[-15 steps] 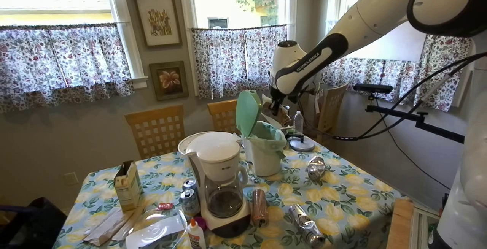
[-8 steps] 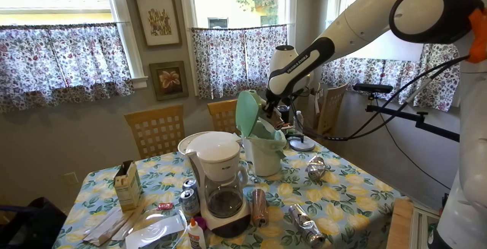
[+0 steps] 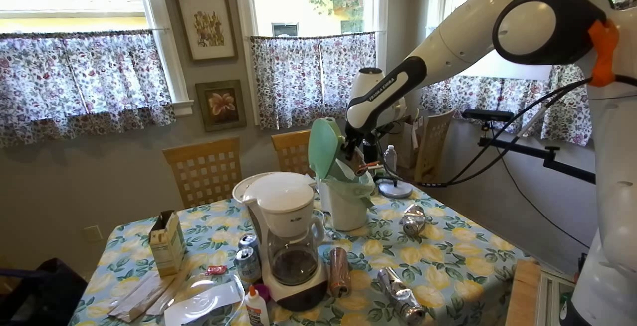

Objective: Pick the paper towel and one can and put them in the bin, then close the bin

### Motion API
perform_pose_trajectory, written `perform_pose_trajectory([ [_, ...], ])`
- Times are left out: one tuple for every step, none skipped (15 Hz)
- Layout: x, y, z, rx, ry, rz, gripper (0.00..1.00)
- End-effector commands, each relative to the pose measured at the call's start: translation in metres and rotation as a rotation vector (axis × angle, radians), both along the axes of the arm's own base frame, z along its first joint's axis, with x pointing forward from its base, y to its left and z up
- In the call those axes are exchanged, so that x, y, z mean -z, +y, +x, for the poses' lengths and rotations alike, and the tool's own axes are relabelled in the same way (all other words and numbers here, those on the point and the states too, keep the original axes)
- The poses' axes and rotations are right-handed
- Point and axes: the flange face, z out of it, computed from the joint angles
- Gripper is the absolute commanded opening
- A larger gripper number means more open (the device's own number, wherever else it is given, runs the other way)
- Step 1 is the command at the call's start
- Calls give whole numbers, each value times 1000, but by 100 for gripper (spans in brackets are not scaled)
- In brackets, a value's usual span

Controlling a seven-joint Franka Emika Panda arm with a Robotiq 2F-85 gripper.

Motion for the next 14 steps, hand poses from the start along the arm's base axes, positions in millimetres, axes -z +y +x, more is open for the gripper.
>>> perform_pose_trajectory([
  [3, -3, 9, -6, -17, 16, 1],
  [4, -3, 9, -6, -16, 13, 1],
  [5, -3, 9, -5, -15, 12, 28],
  [6, -4, 9, -6, -12, 11, 29],
  [6, -4, 9, -4, -12, 11, 34],
  [7, -4, 9, -3, -12, 11, 41],
  [8, -4, 9, -3, -11, 13, 49],
  [8, -4, 9, -2, -10, 13, 55],
  [8, -4, 9, -2, -11, 13, 63],
  [8, -3, 9, -3, -11, 13, 69],
  [7, -2, 8, -4, -11, 13, 76],
  [6, -1, 8, -4, -10, 13, 84],
  [5, 1, 6, 3, -10, 13, 90],
  [4, 3, 4, 8, -4, 23, 98],
])
